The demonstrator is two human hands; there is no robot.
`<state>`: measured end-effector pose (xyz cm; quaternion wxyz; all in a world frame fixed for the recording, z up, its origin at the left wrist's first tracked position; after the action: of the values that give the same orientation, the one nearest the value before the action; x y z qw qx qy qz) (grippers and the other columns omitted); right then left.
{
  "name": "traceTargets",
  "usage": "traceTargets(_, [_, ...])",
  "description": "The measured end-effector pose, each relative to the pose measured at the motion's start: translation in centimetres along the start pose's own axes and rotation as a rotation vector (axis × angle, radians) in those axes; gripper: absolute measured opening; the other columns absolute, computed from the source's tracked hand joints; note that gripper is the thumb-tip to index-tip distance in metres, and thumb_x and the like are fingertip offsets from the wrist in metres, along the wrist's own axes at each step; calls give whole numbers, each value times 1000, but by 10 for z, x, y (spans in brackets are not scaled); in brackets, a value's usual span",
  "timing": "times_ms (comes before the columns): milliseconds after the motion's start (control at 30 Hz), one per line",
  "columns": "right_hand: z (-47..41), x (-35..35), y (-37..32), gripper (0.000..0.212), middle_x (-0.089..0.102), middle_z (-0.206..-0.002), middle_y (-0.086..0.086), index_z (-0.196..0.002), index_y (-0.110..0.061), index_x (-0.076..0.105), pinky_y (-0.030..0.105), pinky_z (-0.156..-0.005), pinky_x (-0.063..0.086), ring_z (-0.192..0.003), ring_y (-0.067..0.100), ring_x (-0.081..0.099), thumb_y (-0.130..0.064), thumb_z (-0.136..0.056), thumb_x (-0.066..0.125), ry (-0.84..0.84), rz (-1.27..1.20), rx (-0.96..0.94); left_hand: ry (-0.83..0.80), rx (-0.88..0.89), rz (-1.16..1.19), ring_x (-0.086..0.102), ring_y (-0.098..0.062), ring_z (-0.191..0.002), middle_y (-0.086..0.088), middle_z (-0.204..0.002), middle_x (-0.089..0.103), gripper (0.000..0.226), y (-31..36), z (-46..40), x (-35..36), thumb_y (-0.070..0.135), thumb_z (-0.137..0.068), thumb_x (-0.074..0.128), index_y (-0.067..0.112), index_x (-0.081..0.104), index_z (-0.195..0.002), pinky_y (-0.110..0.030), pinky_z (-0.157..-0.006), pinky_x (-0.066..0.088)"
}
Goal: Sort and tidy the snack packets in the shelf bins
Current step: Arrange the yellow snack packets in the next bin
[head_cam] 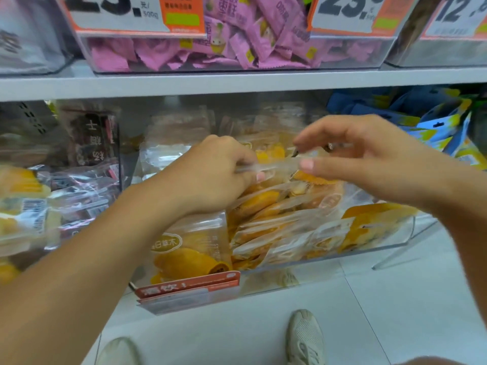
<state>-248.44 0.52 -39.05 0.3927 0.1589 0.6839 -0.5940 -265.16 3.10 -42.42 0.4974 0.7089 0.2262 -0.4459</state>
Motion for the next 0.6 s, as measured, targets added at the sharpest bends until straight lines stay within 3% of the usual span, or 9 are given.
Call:
traceTargets(67, [16, 10, 10, 79, 72, -103, -15, -116, -46, 57, 34, -84, 56, -87, 4, 71, -82, -48, 74, -203, 117, 147, -52, 9, 20, 54, -8, -62, 11, -58, 56, 29, 3, 3, 1, 45, -97, 58, 27, 69, -76, -28, -63, 39])
traceTargets(133, [24, 25, 12, 100, 67, -103, -18, -126, -48, 47, 24, -81, 53, -88, 0, 67, -90, -38, 67, -333, 250, 228, -85, 30, 2, 55, -9, -64, 8, -62, 58, 31, 8, 5, 4, 44, -99, 54, 25, 67, -77, -32, -64, 44])
traceTargets(200, [18, 28, 14, 108, 66, -107, -17, -132, -41, 45, 27, -85, 52, -95, 3, 65, -92, -39, 64, -325, 281, 260, -99, 30, -28, 55, -8, -65, 7, -65, 60, 43, 12, 7, 5, 52, -99, 45, 22, 61, -73, -35, -68, 46])
traceTargets(233, [12, 27, 13, 110, 66, -109, -14, -133, -35, 48, 30, -87, 53, -98, 5, 64, -93, -40, 63, -294, 269, 253, -114, 9, 6, 56, -2, -68, 12, -69, 63, 51, 13, 9, 4, 64, -97, 38, 24, 62, -74, -34, -72, 45])
traceTargets(300, [1, 25, 10, 98, 71, -104, -7, -123, -24, 58, 36, -88, 55, -95, 10, 67, -86, -48, 69, -217, 209, 231, -207, -16, 186, 58, 11, -100, 31, -104, 67, 69, 15, 14, 4, 93, -77, 23, 48, 68, -102, -30, -96, 43])
traceTargets(333, [-4, 27, 8, 86, 74, -97, -3, -114, -20, 63, 40, -87, 56, -90, 13, 70, -78, -53, 75, -181, 156, 213, -276, 0, 250, 54, 9, -117, 33, -124, 61, 80, 19, 18, 5, 102, -64, 25, 57, 59, -120, -32, -107, 38])
traceTargets(400, [-12, 33, 5, 68, 75, -86, 5, -102, -14, 64, 46, -84, 58, -84, 21, 73, -64, -60, 84, -114, 60, 183, -411, 23, 190, 47, 4, -129, 33, -138, 49, 106, 24, 26, 10, 105, -43, 45, 61, 34, -139, -32, -111, 36])
traceTargets(500, [-12, 34, 7, 72, 76, -90, 6, -107, -12, 64, 48, -86, 58, -87, 24, 73, -64, -60, 84, -105, -1, 173, -316, 26, -73, 55, 2, -109, 38, -115, 52, 112, 27, 26, 14, 93, -42, 67, 61, 22, -139, -19, -91, 45])
traceTargets(600, [8, 22, 10, 111, 72, -114, -9, -135, -20, 55, 40, -99, 51, -107, 11, 67, -87, -48, 68, -206, 95, 207, -179, 103, -139, 60, -4, -93, 31, -100, 59, 89, 33, 24, 14, 84, -53, 64, 59, 29, -131, -28, -80, 52])
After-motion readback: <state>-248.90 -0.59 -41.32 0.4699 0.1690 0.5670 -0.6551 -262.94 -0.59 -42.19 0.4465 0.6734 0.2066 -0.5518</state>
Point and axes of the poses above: each hand's wrist, its own z-axis away from the middle knuckle, its own x-axis out of the palm, y = z × x, the point moved 8 cm from there along -z, towards the middle knuckle
